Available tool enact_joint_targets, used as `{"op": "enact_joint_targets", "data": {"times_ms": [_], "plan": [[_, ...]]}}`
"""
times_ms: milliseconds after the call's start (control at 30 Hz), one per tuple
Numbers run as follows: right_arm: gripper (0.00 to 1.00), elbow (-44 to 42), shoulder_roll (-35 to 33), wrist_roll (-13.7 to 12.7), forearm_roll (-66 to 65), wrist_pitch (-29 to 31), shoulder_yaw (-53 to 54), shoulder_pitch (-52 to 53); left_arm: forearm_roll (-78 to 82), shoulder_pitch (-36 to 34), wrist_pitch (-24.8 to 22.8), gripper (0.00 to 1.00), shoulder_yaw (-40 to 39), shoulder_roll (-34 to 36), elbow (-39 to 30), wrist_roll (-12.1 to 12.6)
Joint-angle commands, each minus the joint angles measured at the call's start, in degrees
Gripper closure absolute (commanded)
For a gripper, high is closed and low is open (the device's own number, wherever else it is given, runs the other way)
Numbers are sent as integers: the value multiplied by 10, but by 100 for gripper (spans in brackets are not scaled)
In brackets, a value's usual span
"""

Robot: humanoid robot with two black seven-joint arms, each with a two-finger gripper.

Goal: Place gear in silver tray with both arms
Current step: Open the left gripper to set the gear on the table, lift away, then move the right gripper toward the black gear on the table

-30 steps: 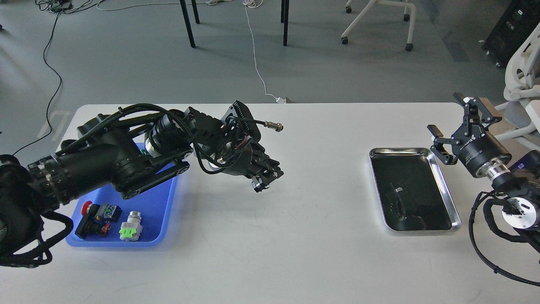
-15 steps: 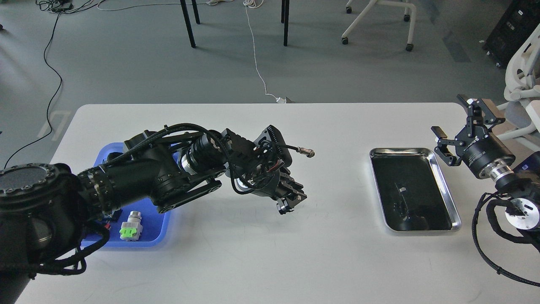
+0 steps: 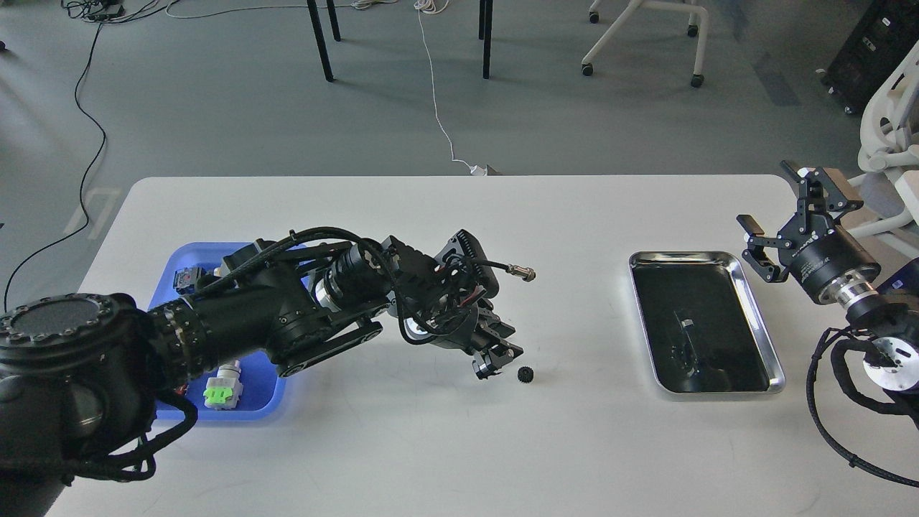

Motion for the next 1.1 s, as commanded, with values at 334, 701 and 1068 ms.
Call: {"op": "enact_joint_targets", "data": {"times_ms": [334,701,1068], "plan": [[1,12,-8,0,-19,8,-3,3,-81,-8,16,9,-90,96,-89,0],[1,106,-50,0,-291,18,-18,42,-675,136,59,2,-213,234,-170,0],[1,179,-75,0,-565,36,-326,329,-790,372,37,2,-471,240,-211,0]]}}
